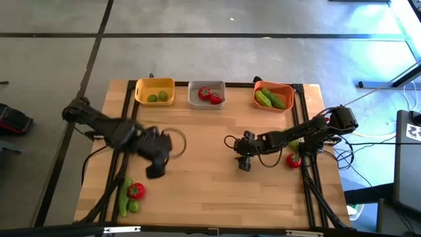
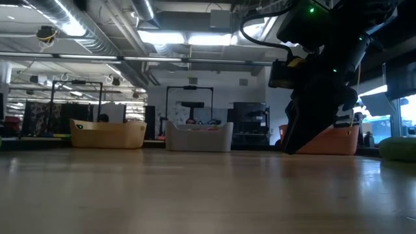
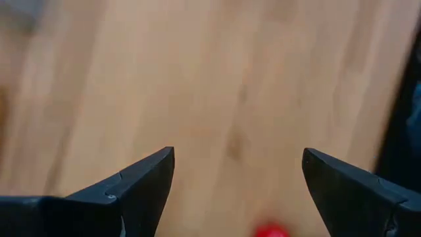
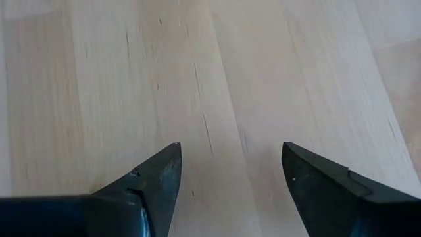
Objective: Sort produce into baskets
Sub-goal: Put the tomatoes into the gray bin
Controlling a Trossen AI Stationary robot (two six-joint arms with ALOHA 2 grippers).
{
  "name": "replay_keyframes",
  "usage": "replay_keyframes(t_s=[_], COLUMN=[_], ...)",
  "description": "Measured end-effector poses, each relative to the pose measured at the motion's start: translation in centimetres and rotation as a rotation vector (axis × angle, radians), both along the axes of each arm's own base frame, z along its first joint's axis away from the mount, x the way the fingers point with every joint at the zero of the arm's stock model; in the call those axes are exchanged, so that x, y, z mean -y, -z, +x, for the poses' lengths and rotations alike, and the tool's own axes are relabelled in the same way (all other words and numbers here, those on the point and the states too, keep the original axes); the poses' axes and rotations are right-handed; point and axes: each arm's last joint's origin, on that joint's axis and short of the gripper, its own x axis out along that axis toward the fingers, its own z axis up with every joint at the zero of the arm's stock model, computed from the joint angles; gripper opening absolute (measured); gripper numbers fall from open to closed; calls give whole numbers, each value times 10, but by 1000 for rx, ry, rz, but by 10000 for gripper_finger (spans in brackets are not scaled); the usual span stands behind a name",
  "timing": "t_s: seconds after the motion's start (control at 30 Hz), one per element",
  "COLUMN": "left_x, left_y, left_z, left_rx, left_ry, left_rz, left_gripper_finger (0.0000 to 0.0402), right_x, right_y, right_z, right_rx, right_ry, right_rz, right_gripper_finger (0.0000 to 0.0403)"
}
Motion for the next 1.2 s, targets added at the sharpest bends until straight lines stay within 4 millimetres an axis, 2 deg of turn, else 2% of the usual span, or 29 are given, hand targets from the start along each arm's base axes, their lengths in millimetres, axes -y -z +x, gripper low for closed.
replay_keyframes(t_s=[0.17,0.4,0.63,0.77,0.9,1.03,1.2], left_x=[44,103,142,157,166,172,169], left_y=[10,38,71,89,103,107,109], left_z=[-15,-35,-48,-53,-58,-65,-74], left_rx=[-52,-149,-225,-264,-332,-350,-348], left_ry=[-37,-29,17,66,35,27,3], left_rz=[-47,-30,74,141,178,183,223], left_gripper_finger=[327,327,327,327,327,327,327], right_x=[0,0,0,0,0,0,0], right_y=[0,0,0,0,0,0,0], right_z=[0,0,0,0,0,0,0], right_rx=[0,0,0,0,-1,-1,0], right_ry=[1,4,3,3,3,3,3], right_rz=[0,-2,0,0,1,1,1], right_gripper_finger=[252,252,252,252,252,252,252])
